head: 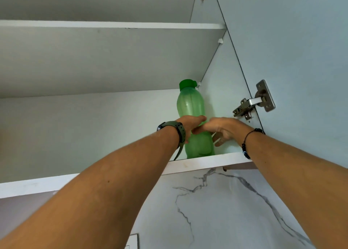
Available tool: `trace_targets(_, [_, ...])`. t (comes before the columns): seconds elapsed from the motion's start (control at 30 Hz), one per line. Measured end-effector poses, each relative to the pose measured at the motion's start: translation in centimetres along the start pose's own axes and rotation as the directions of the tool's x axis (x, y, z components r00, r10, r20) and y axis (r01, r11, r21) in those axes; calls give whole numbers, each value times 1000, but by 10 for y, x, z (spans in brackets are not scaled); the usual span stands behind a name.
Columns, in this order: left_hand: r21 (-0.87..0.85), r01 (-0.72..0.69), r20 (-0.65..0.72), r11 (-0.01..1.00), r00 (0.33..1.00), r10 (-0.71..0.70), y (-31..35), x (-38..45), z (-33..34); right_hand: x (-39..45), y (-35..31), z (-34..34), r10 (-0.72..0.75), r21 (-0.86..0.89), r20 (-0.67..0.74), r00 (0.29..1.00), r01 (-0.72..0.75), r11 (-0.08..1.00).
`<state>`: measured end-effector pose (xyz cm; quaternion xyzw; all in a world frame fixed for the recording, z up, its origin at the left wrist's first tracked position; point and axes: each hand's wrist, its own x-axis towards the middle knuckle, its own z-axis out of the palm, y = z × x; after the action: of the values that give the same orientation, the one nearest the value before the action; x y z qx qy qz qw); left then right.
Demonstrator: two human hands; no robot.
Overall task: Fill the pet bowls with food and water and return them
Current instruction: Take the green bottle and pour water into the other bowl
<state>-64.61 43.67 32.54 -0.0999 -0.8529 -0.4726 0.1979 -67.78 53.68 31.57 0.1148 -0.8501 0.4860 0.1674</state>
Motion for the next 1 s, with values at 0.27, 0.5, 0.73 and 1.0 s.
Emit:
trace_targets(0.27, [25,-32,75,999,997,30,4,-56,-33,-54,-11,-2,-139,70,60,988,135,988])
trace_targets(0.5, [-66,-169,110,983,978,175,12,-132,-71,-128,-43,1,-274,242,122,954,239,940])
trace_targets(0.73, [-184,-174,101,967,976,194,-12,-206,-106,-215,-56,45,-378,438,94,921,303,847])
trace_targets(1.0, [-484,-128,199,866,947,251,-123,-298,-113,-318,1,153,-352,543,52,934,270,795])
